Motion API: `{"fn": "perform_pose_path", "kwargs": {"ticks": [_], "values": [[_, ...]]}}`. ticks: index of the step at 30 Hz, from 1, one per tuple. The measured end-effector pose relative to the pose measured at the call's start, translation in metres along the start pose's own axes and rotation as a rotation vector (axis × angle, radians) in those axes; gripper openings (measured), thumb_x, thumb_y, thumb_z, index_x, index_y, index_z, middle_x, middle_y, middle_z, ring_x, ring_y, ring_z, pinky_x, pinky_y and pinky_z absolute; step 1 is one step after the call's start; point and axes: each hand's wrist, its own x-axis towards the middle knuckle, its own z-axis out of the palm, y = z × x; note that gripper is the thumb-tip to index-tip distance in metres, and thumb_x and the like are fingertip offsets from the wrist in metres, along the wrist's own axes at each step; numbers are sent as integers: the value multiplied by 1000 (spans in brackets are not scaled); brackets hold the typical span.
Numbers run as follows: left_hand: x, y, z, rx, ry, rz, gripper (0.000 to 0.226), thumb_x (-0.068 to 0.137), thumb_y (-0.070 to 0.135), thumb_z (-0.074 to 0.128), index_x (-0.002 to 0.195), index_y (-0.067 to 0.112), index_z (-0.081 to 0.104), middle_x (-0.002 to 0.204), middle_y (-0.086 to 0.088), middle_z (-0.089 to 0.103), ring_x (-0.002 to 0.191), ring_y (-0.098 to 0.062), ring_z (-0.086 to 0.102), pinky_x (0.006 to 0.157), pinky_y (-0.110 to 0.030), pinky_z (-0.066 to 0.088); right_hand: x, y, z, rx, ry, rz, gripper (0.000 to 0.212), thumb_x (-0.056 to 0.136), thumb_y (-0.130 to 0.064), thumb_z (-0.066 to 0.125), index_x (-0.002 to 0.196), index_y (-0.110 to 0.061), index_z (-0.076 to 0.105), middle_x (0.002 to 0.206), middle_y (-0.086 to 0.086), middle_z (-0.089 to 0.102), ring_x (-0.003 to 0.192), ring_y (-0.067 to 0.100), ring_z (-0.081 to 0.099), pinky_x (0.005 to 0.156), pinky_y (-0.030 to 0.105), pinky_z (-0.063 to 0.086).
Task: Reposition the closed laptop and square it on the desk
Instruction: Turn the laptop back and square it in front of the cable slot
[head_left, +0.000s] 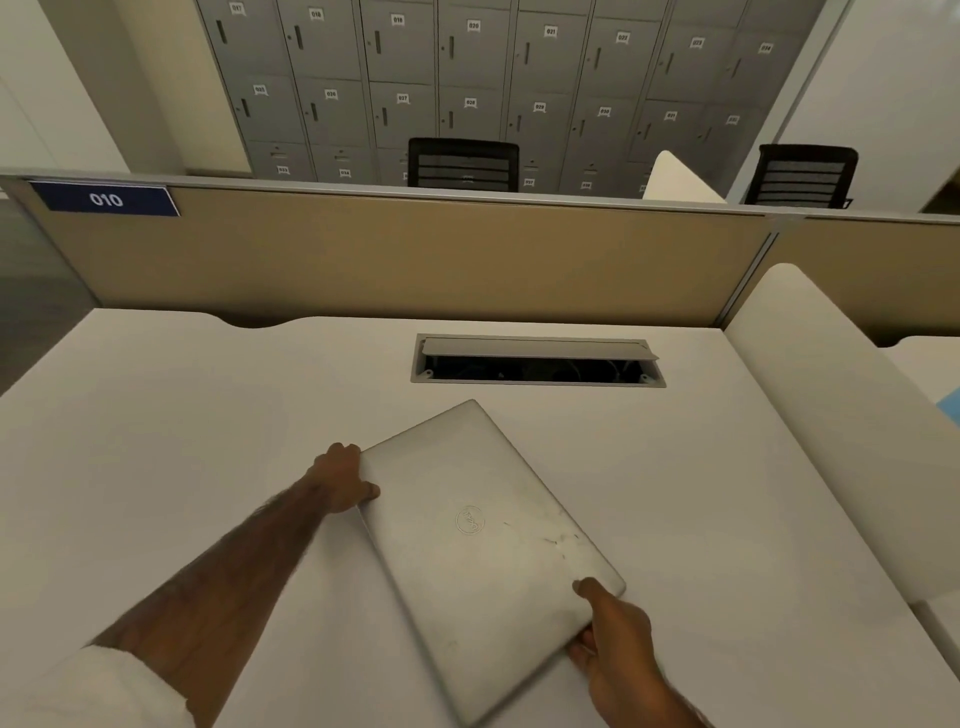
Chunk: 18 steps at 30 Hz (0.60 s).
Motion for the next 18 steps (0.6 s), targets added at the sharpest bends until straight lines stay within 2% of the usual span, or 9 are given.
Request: {"fn": "perform_pose_path", "kwargs": {"ticks": [4,11,15,18], "values": [[-12,-6,5,-36,24,-46,71,84,45,70,137,5,44,138,-16,45,129,-37,46,106,-45,43,15,-17,3,-69,-10,-58,36,87,-3,69,123,4,66,116,29,72,89,35,66,74,39,56],[-33,-14,13,-104,63,-105,68,77,51,72,125,7,51,128,-13,50,118,-34,52,96,-43,48,52,-45,13,-194,15,-141,29,83,-7,73,109,6,70,104,25,73,84,34,66,76,43,55],[-43,-15,16,-154,96,-151,53,75,52,71,105,10,61,111,-9,63,99,-28,62,86,-41,55,71,-63,18,-255,40,-188,14,82,-10,75,86,1,68,82,17,61,72,28,57,65,38,46],[-54,-14,19,-183,111,-192,44,77,49,71,98,12,61,104,-6,65,91,-27,64,80,-38,56,82,-76,24,-288,55,-218,25,82,-11,75,66,-8,56,66,10,49,56,22,43,53,31,34]]}}
